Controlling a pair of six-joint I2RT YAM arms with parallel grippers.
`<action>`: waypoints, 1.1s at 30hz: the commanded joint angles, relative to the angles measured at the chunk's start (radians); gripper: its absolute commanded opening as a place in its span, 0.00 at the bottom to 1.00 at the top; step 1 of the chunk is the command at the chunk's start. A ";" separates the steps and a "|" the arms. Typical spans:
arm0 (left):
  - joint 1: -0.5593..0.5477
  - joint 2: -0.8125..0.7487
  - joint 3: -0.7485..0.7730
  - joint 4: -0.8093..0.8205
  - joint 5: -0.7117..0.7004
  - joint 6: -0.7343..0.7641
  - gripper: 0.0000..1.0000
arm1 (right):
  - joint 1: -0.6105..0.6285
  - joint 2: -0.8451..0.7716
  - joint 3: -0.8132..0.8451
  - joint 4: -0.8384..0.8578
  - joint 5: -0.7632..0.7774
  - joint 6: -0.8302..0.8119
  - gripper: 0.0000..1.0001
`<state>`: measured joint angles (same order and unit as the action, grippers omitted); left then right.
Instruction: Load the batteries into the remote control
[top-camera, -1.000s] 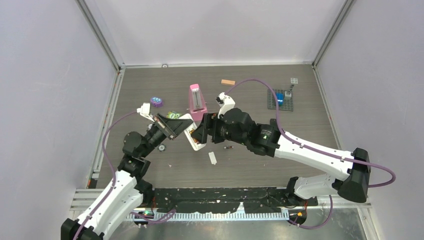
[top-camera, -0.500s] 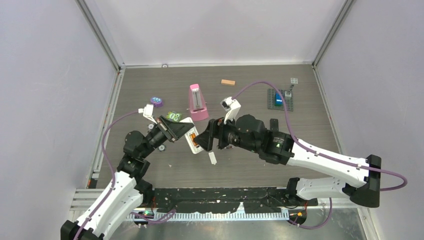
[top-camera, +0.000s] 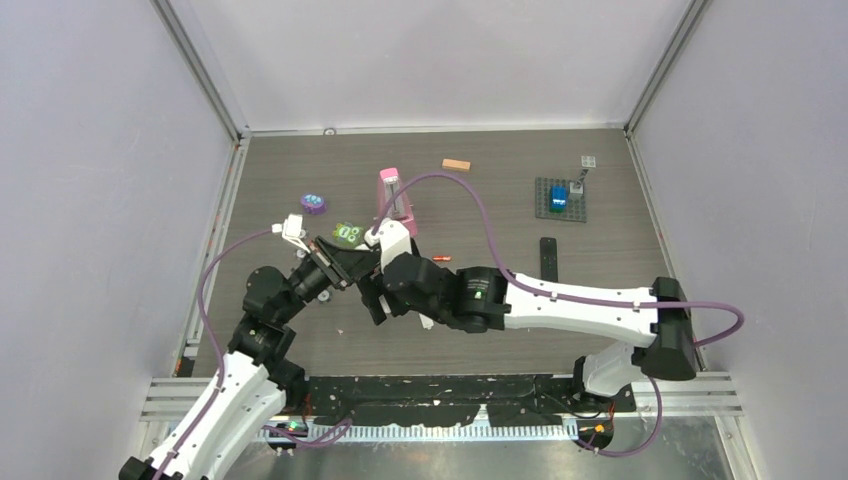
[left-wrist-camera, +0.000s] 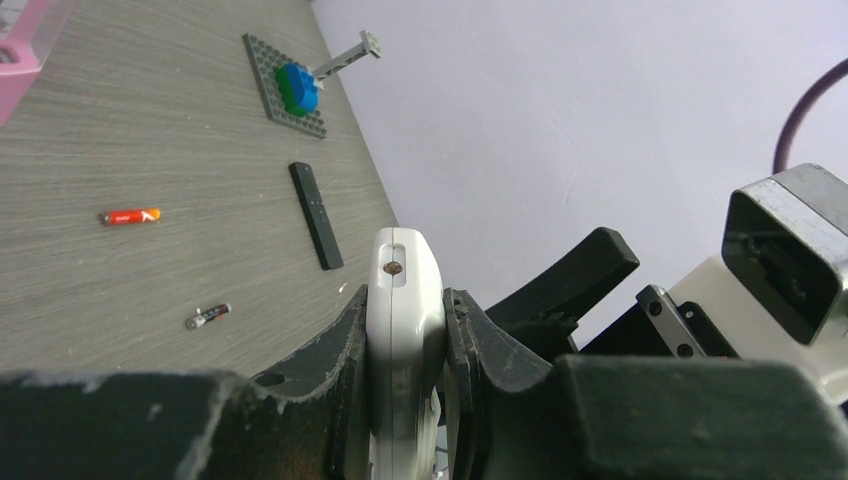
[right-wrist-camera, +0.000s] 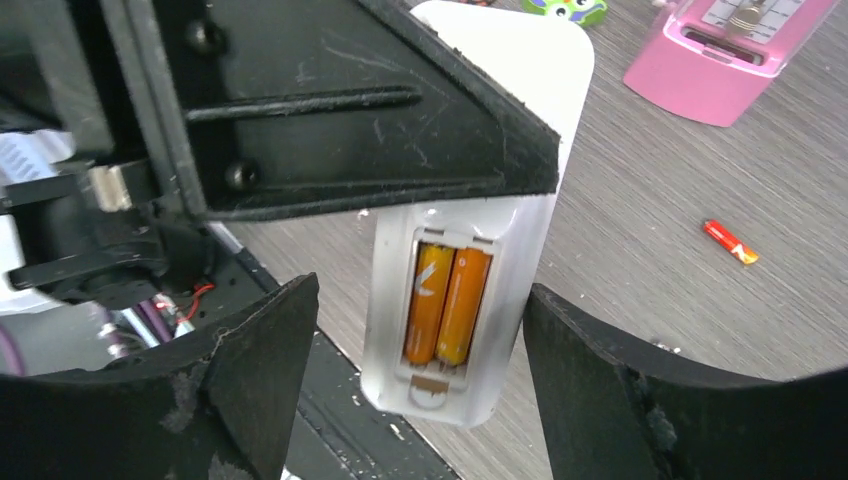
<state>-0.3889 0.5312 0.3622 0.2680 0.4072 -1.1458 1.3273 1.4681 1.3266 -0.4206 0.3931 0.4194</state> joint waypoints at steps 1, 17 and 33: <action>-0.001 -0.027 0.064 -0.058 -0.020 -0.023 0.00 | 0.008 0.039 0.095 -0.059 0.096 -0.059 0.76; 0.022 -0.066 0.048 -0.159 0.155 -0.018 0.25 | 0.014 0.000 0.047 -0.104 -0.118 -0.393 0.17; 0.022 -0.096 -0.005 -0.172 0.238 -0.024 0.00 | -0.015 -0.028 0.041 -0.157 -0.142 -0.447 0.47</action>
<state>-0.3683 0.4427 0.3622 0.0948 0.6041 -1.1706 1.3186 1.4704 1.3594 -0.5835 0.2813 -0.0242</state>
